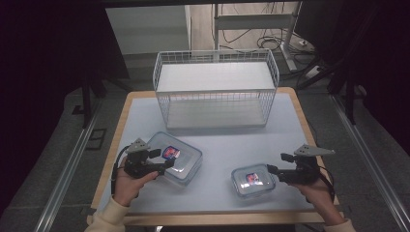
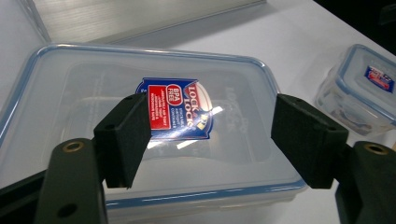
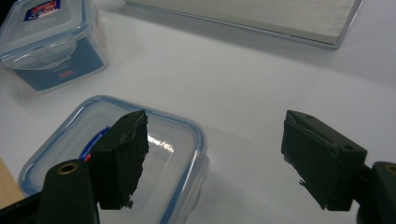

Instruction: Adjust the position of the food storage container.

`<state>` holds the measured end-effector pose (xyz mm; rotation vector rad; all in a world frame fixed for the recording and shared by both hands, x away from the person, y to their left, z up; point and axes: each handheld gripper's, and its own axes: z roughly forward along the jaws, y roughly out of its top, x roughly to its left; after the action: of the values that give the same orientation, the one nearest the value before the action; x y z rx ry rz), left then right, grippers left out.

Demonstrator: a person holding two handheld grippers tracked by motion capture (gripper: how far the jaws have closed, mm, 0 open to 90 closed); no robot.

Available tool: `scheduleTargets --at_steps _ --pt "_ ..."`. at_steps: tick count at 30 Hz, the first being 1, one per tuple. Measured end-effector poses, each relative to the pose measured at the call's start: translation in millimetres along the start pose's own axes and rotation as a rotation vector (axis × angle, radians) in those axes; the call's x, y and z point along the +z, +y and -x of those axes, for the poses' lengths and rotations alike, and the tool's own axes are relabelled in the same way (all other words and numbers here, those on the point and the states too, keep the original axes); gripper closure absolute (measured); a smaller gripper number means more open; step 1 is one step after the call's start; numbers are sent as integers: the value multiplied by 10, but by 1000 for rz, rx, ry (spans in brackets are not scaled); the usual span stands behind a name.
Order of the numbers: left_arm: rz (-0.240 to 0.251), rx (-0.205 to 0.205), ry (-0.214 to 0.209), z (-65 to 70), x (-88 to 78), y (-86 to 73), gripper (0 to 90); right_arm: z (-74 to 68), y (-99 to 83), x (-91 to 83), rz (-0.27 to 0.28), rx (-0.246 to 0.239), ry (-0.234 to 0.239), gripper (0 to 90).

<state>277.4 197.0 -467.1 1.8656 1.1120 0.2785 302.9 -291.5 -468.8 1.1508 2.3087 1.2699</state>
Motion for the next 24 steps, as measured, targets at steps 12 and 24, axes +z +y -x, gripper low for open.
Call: scheduleTargets --at_steps 12,24 --pt "-22 106 -108 115 -105 60 664 -88 69 -90 31 1 8 239" --pt "-124 113 -164 188 -137 -247 896 -42 60 -98 38 15 14 250"
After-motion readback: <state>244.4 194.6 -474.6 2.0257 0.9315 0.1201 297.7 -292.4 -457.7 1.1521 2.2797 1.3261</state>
